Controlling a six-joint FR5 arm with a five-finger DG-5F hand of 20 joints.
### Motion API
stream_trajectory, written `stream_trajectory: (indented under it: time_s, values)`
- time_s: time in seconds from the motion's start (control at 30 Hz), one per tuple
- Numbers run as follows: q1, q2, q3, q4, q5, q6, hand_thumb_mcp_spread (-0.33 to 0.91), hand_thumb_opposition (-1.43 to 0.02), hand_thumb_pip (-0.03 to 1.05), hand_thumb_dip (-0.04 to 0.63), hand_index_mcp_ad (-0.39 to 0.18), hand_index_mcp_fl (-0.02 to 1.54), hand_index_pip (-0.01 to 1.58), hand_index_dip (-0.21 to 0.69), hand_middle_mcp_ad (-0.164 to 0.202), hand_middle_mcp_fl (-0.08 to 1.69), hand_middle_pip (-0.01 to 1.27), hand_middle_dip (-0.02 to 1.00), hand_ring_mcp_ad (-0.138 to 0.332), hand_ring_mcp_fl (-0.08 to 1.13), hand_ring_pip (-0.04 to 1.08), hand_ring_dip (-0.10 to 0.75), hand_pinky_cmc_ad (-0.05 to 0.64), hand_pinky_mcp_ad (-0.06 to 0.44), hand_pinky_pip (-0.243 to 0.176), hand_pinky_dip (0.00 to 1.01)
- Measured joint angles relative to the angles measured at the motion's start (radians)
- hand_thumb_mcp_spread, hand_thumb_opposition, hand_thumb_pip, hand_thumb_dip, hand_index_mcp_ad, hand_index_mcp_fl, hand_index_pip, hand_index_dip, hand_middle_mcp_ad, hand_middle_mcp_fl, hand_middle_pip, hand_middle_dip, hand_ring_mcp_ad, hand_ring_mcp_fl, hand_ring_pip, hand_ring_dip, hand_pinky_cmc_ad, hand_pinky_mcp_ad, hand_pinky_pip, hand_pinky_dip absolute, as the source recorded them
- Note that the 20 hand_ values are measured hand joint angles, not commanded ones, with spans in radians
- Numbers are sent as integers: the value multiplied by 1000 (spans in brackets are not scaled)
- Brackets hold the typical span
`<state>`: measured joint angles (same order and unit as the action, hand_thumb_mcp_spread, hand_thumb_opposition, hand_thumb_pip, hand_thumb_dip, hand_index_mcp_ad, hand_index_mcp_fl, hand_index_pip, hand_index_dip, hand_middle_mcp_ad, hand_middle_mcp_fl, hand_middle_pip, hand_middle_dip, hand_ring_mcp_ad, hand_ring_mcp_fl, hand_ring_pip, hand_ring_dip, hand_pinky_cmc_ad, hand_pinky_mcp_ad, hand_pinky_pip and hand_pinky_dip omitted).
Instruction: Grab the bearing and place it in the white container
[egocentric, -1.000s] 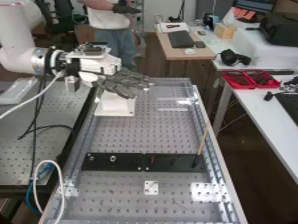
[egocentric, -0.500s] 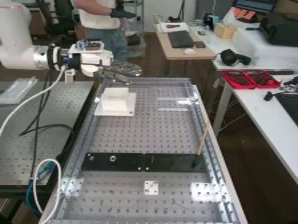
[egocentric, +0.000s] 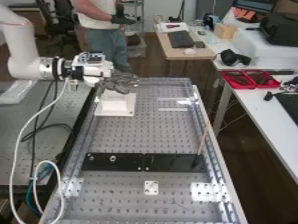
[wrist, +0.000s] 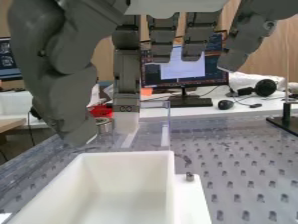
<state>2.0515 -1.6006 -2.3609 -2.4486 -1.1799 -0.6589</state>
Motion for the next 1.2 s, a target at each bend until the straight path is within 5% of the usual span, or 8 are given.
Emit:
stream_trajectory:
  time_s: [0.47,0.77,1.0,1.2]
  values:
    - [4,-56,4,-10,11,18,374,-827,585,300,-75,335,1384,175,68,-7,120,124,110,10,79,28,349,257,-73,176]
    - [-45,-58,29,-44,-16,26,379,-822,585,300,-110,19,1014,154,65,-7,120,124,110,10,84,37,349,265,-73,176]
    - [-127,-11,89,-112,-72,3,368,-805,586,283,-110,3,899,140,65,-7,120,124,108,10,82,37,356,281,-73,192]
    - [-231,74,183,-193,-146,-26,319,-775,553,253,-106,2,497,127,70,-5,120,124,126,7,82,37,360,278,-75,215]
